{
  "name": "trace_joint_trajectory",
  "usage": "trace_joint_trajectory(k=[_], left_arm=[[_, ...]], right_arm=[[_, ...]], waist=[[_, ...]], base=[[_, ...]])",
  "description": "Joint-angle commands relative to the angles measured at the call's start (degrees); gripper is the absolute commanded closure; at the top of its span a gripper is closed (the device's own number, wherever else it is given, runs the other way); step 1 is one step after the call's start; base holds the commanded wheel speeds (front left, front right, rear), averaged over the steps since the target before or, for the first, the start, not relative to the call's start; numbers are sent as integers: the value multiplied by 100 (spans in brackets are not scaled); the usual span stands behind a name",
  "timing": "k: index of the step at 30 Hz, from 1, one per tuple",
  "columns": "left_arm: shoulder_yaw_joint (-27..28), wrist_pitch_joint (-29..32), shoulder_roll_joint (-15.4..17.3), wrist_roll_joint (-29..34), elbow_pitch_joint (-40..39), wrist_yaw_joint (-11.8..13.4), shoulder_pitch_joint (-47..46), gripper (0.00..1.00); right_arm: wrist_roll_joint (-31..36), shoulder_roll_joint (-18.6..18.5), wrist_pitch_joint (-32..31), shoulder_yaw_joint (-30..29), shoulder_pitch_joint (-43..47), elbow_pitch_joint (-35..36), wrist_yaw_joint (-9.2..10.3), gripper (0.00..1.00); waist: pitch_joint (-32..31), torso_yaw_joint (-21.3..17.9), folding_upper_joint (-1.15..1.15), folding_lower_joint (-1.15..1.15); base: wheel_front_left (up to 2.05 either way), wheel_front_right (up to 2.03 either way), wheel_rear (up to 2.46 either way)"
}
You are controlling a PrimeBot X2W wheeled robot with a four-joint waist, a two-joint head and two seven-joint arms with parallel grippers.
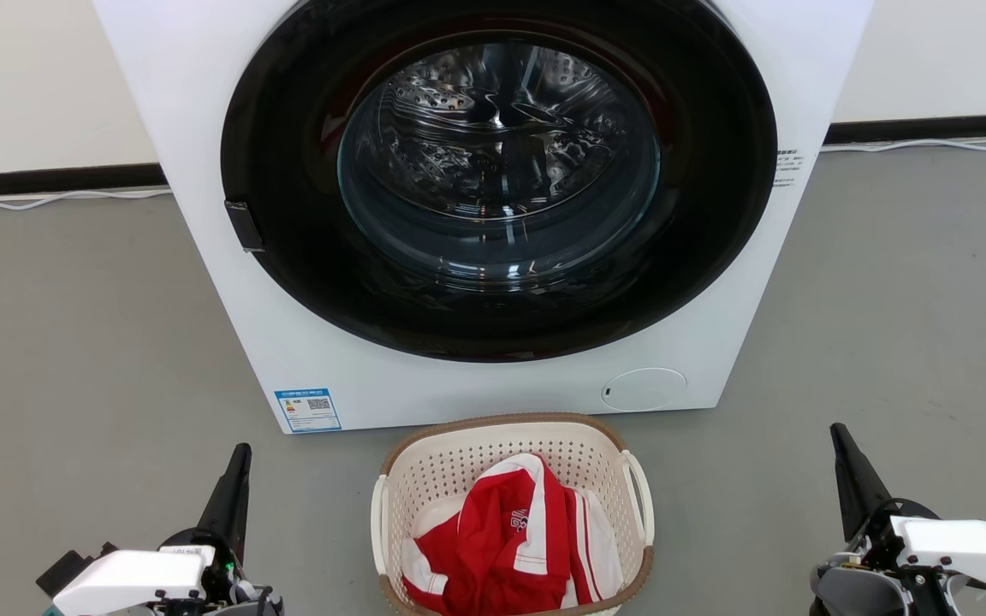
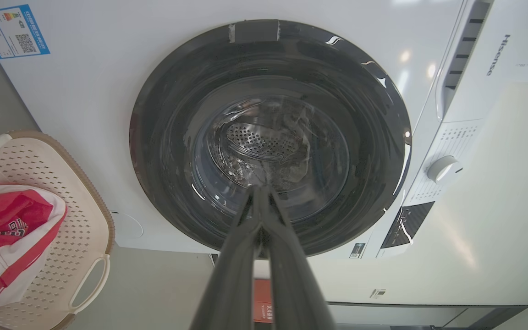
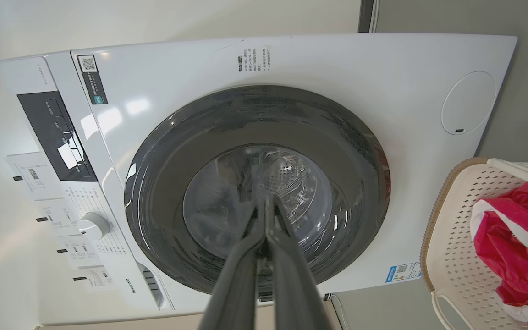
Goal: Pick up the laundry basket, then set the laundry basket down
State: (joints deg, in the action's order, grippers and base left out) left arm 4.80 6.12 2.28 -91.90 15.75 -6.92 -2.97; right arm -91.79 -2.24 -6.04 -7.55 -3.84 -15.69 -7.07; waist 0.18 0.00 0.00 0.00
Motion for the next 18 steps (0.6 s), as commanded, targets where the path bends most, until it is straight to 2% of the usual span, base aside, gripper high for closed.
trace_joint_trajectory(k=[1, 18], left_arm=[[173, 36, 60, -27, -170, -57, -322, 100], [172, 36, 60, -27, -170, -57, -322, 100]], right_arm=[[-38, -64, -45, 104, -234, 167, -42, 100], [-39, -64, -45, 104, -234, 167, -42, 100]], waist=[[0, 0, 0, 0], [0, 0, 0, 0]], base=[[0, 0, 0], [0, 0, 0]])
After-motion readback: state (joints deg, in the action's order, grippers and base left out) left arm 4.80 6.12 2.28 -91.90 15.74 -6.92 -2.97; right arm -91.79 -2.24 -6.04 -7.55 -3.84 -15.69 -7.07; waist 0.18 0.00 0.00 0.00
